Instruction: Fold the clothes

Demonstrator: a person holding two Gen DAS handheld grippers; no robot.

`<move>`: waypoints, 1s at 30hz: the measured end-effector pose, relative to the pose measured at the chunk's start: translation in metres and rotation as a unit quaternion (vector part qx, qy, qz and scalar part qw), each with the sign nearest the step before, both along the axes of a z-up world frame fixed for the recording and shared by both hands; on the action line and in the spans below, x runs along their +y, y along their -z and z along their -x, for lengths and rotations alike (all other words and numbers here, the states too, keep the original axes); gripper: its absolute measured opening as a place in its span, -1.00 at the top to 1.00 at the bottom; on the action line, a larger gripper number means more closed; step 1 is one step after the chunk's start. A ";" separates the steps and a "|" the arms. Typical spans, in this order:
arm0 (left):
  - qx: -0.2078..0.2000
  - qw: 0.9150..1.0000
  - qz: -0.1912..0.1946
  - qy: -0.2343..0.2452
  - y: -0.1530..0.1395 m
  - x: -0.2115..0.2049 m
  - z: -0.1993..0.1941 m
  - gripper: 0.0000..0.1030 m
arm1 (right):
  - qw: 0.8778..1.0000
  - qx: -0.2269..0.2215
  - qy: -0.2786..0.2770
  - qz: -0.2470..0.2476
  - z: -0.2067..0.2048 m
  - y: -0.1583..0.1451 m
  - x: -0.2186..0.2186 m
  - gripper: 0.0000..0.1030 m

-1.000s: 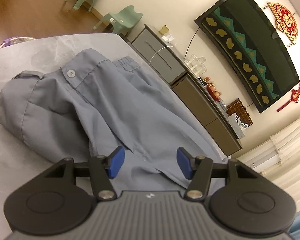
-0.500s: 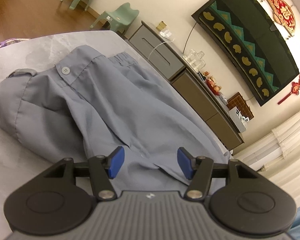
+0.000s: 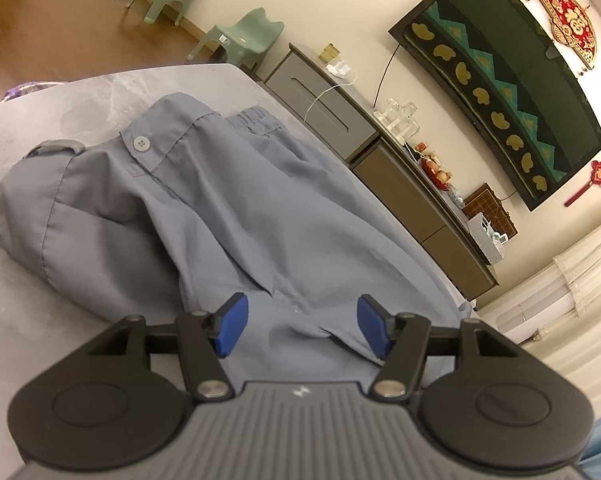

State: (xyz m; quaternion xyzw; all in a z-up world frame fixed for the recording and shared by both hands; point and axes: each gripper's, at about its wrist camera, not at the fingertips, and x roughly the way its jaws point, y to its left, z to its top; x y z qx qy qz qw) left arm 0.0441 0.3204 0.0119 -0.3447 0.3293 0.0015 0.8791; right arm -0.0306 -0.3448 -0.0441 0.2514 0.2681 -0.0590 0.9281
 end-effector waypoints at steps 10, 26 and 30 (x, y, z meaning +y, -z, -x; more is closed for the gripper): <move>0.001 0.995 0.049 -0.085 0.007 0.036 0.012 -0.19 | 0.944 0.029 0.330 -0.003 0.094 0.005 -0.067 0.69; 0.035 0.993 0.052 -0.100 0.022 0.052 -0.003 -0.53 | 0.992 0.105 0.077 0.006 -0.005 0.046 0.006 0.15; 0.075 0.995 0.031 -0.065 0.034 0.048 -0.050 0.66 | 0.992 0.105 0.072 0.014 0.003 0.049 0.005 0.14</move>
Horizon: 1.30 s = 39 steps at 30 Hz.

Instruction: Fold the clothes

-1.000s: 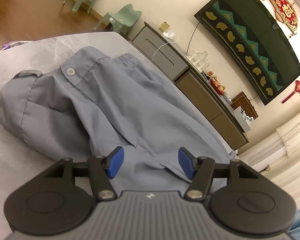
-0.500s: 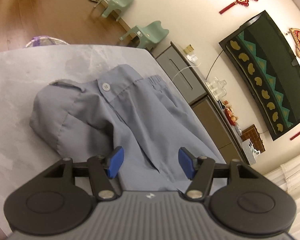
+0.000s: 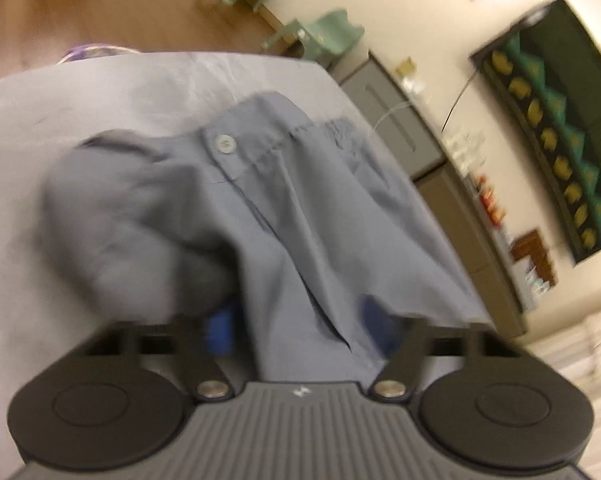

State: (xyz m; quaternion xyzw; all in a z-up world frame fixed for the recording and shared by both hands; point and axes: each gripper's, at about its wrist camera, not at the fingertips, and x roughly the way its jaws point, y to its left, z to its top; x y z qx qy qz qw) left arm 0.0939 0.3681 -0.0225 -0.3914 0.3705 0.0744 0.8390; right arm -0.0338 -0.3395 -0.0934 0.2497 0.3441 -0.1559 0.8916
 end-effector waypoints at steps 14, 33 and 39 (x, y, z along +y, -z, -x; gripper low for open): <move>-0.038 0.996 0.077 0.037 0.027 0.026 0.073 0.97 | 0.998 -0.005 0.042 -0.055 0.005 -0.007 -0.015 0.10; 0.031 0.995 -0.090 -0.008 0.014 -0.020 0.045 0.58 | 0.999 -0.012 0.022 0.041 -0.021 -0.026 -0.025 0.27; -0.051 0.985 -0.156 0.059 -0.014 -0.049 0.070 0.29 | 0.987 0.001 -0.036 0.154 0.024 -0.029 0.011 -0.51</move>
